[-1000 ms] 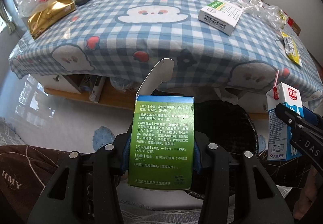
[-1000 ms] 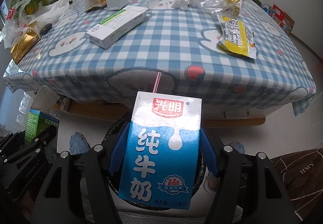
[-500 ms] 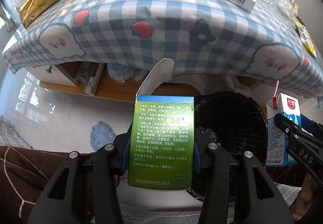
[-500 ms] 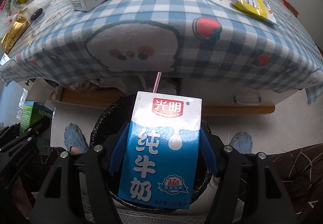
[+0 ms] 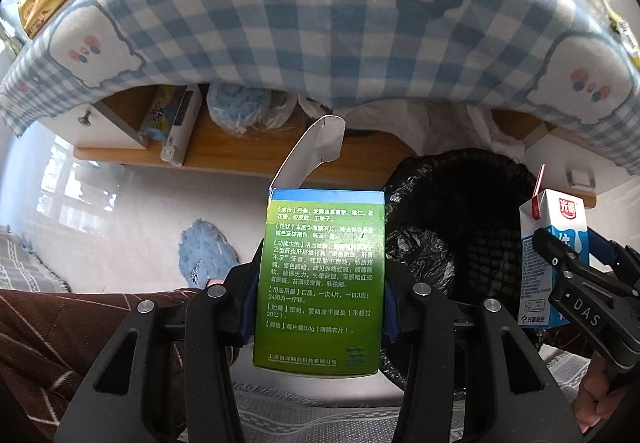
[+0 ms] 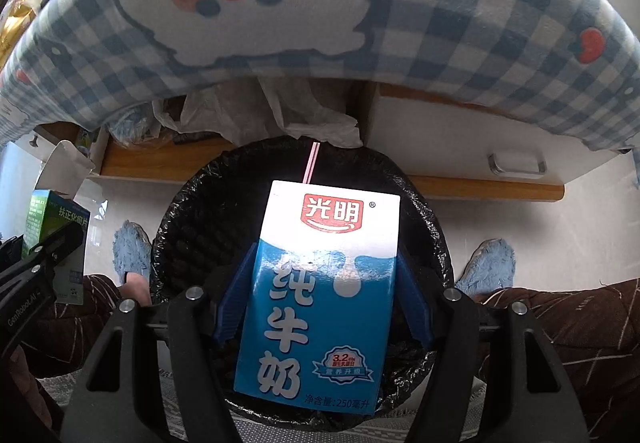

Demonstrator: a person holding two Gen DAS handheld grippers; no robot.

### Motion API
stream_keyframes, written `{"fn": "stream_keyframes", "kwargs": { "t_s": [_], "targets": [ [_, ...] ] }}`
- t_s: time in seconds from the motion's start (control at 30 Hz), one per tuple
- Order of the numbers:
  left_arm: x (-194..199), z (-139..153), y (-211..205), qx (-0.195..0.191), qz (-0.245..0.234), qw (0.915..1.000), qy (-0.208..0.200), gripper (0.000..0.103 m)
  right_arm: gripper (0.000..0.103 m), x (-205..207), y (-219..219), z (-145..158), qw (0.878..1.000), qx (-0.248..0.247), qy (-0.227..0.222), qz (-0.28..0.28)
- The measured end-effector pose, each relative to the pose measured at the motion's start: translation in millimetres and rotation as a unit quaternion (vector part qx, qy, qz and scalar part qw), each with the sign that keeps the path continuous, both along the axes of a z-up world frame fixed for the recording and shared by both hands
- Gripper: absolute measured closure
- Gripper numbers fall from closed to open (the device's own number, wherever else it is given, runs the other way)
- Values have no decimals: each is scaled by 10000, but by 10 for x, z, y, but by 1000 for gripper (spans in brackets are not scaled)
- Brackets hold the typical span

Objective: Collect trash
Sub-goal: 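Carry the green box and milk carton with both tools over the black bin, then open the right tool to drop the milk carton into the bin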

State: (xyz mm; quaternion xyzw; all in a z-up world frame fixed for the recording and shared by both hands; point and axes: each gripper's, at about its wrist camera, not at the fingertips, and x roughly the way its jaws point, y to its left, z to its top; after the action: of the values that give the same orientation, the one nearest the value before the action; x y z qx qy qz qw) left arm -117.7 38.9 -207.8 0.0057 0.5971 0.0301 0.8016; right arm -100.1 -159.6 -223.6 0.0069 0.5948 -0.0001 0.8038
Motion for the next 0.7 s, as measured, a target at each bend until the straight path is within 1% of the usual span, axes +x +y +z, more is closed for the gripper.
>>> {"fn": "stream_keyframes", "kwargs": {
  "t_s": [0.1,0.2,0.3,0.43,0.47,0.5,0.53,0.6,0.7],
  "targets": [
    [5,-51,-10,0,3,10000,56,57,40,18,23,-77,9999,-58,98,-10],
    [12,-86,-10,-1,12,10000,77,57,40,15,48,-96,9999,-99,85,34],
    [23,-118,-9,-3,11,10000,94,57,40,13,45,-84,9999,-92,67,39],
    [12,-77,-64,18,-54,10000,16,57,39,7,29,-30,10000,-75,27,27],
    [6,-62,-80,29,-65,10000,-2,57,37,4,18,-7,10000,-47,6,21],
    [3,-62,-89,67,-72,10000,6,57,30,2,6,22,10000,-33,-28,1],
    [2,-59,-93,95,-46,9999,33,57,26,0,-11,55,10000,-25,-67,-24],
    [11,-8,-113,22,17,10000,15,57,22,-3,-53,132,9999,-8,-115,-43],
    [11,130,-230,45,-73,9999,-136,57,12,-16,-144,291,9996,-32,-286,-58]
  ]
}}
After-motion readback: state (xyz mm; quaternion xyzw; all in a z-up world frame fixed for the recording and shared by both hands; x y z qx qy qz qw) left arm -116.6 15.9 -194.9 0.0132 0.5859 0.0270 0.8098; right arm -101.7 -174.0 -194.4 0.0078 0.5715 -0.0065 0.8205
